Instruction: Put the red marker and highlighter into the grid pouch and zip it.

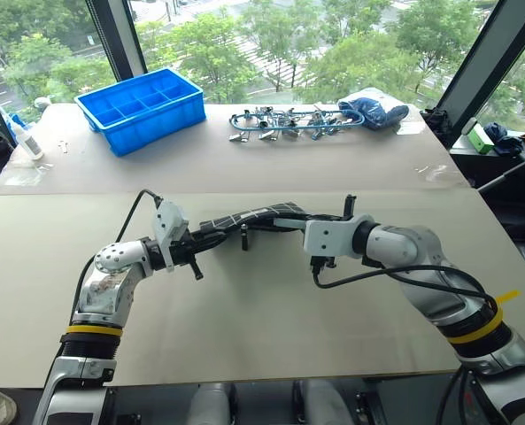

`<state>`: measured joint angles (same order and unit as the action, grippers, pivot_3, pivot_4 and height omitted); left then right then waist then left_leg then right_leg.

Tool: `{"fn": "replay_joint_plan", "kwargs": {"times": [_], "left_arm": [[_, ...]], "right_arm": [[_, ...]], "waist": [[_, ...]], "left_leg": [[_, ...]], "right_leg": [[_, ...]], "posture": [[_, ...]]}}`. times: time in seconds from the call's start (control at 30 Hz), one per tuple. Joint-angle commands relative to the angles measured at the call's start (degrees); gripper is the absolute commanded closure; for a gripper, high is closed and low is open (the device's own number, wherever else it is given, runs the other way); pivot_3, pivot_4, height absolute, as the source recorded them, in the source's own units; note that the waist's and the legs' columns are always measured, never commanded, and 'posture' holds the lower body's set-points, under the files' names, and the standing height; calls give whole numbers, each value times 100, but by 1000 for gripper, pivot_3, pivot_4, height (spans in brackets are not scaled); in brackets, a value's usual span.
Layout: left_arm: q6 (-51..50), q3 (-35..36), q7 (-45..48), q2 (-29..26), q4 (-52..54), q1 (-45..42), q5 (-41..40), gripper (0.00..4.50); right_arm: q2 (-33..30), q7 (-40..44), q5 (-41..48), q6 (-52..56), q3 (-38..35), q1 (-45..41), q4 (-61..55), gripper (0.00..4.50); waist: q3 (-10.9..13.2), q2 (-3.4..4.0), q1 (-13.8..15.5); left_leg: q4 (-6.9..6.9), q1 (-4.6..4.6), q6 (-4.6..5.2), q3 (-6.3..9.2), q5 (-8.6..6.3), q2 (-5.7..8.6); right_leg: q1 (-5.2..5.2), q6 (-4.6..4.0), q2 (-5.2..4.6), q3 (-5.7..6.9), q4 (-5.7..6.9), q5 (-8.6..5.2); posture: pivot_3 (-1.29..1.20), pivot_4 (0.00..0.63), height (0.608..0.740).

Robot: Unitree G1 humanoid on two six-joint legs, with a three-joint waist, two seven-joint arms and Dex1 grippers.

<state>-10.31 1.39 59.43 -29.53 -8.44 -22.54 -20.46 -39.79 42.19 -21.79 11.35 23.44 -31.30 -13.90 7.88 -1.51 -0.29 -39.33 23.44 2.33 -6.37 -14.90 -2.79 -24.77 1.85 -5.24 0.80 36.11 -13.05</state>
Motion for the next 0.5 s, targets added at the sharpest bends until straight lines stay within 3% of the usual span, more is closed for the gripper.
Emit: {"fn": "replay_joint_plan", "kwargs": {"times": [0.03, 0.5], "left_arm": [[39, 68, 36, 2, 74, -151, -105, 4500], [52, 10, 123, 38, 15, -220, -96, 4500]], "right_arm": [[10, -87, -210, -293, -129, -164, -3, 4064], [1120, -359, -967, -1487, 678, -1055, 1315, 4064]], "waist": [[0, 0, 2], [0, 0, -37]], "left_leg": [[0, 0, 0, 0, 0, 0], [0, -1, -27, -4, 16, -1]], "right_leg": [[0, 0, -1, 0, 0, 0], [0, -1, 2, -1, 2, 0]], "posture": [[0, 150, 740], [0, 150, 740]]}}
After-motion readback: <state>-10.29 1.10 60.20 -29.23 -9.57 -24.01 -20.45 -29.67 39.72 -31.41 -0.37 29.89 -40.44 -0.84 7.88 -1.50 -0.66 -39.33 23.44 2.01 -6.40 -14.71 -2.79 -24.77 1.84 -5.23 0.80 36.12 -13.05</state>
